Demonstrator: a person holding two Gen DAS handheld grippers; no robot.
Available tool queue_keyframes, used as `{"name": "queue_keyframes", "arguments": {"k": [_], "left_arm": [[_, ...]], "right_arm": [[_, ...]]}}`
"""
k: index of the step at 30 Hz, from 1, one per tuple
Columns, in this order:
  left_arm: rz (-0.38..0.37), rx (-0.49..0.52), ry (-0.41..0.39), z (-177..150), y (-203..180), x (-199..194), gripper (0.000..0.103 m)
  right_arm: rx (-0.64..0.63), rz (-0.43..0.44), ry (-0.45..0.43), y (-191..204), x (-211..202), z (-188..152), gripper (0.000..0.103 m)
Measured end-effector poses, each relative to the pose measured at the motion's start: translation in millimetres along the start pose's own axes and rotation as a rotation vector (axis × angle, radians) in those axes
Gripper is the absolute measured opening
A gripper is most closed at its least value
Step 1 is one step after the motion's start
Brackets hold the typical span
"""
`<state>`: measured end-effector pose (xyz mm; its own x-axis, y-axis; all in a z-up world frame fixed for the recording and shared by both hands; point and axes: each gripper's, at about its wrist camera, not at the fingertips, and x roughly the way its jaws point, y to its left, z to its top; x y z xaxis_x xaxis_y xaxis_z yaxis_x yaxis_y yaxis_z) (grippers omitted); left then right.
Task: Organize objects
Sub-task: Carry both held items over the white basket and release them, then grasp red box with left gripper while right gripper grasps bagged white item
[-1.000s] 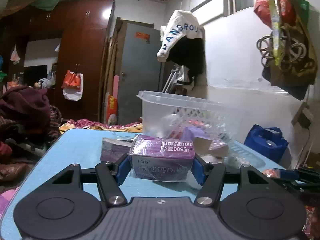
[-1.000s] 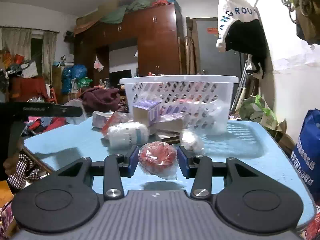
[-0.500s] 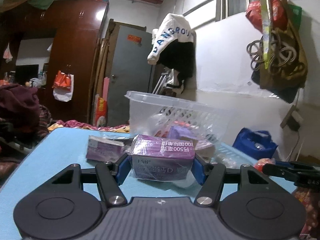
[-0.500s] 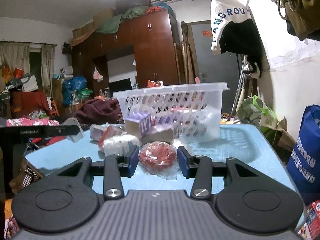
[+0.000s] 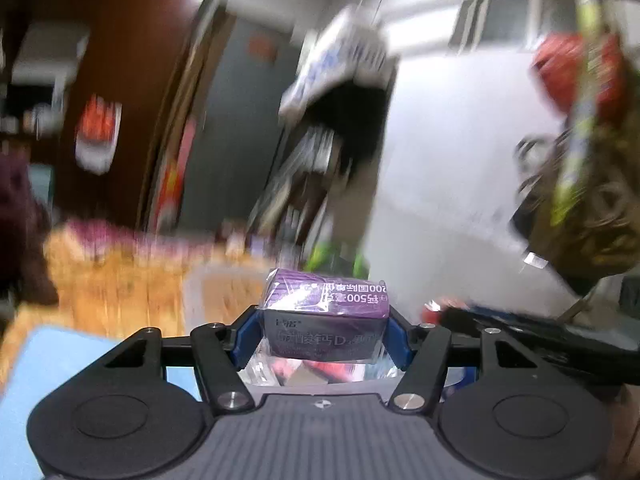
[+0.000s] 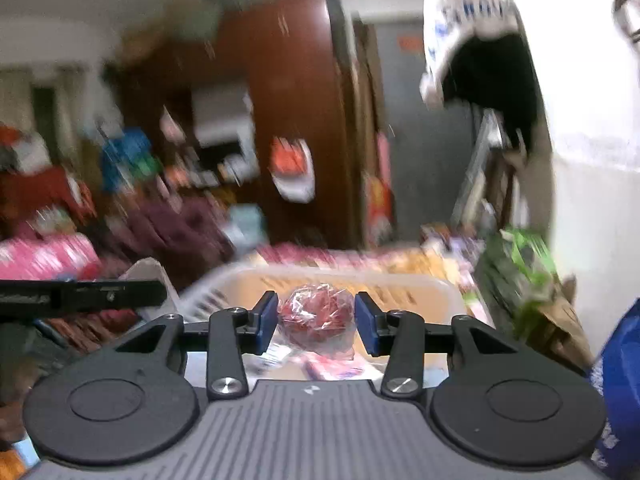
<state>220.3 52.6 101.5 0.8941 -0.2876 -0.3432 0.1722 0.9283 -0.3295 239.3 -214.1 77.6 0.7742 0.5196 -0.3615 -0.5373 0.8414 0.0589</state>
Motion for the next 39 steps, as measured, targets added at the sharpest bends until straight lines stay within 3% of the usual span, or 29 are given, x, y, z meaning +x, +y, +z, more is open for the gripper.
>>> {"name": "queue_keyframes", "arguments": {"k": [4, 5, 6, 7, 8, 9, 12, 15, 17, 20, 23, 28, 32, 35, 39], "left_arm": [[0.049, -0.021, 0.083, 8, 4, 43, 0.066], [0.055, -0.013, 0.085, 8, 4, 48, 0.067], [0.065, -0.002, 0.087, 7, 4, 52, 0.074], [0.074, -0.001, 0.088, 5, 5, 54, 0.081], [0.075, 0.002, 0.078, 3, 6, 52, 0.095], [0.067, 0.012, 0.058, -1, 6, 47, 0.102], [0.026, 0.03, -0.003, -21, 6, 7, 0.103], [0.032, 0.092, -0.008, -57, 3, -29, 0.103], [0.089, 0.083, -0.022, -83, 11, -44, 0.103], [0.109, 0.069, 0.005, -106, 27, -43, 0.101], [0.128, 0.06, 0.061, -118, 39, -31, 0.096], [0.147, 0.086, 0.118, -128, 41, -17, 0.094], [0.175, 0.112, 0.128, -127, 39, -9, 0.093], [0.204, 0.09, 0.17, -130, 42, -2, 0.092], [0.184, 0.052, 0.191, -128, 51, -2, 0.079]], "right_arm": [[-0.023, -0.063, 0.064, 1, 35, 3, 0.048], [-0.008, -0.062, 0.061, 1, 36, 2, 0.055], [0.005, -0.052, 0.055, -1, 33, 1, 0.064], [0.016, -0.046, 0.037, -3, 27, -1, 0.085], [0.02, -0.044, 0.004, -4, 16, -4, 0.098], [0.018, -0.046, -0.037, -5, 1, -8, 0.101], [-0.009, -0.003, -0.099, -8, -40, -40, 0.103], [-0.064, 0.047, -0.026, -5, -55, -91, 0.098], [-0.05, 0.075, 0.032, -8, -52, -119, 0.082], [-0.002, 0.127, 0.09, -16, -44, -141, 0.067], [0.004, 0.137, 0.108, -14, -43, -148, 0.066], [-0.033, 0.131, 0.158, -8, -31, -159, 0.065], [-0.027, 0.126, 0.171, -11, -30, -163, 0.046], [-0.019, 0.136, 0.176, -12, -30, -163, 0.045], [-0.04, 0.124, 0.169, -10, -32, -164, 0.045]]}}
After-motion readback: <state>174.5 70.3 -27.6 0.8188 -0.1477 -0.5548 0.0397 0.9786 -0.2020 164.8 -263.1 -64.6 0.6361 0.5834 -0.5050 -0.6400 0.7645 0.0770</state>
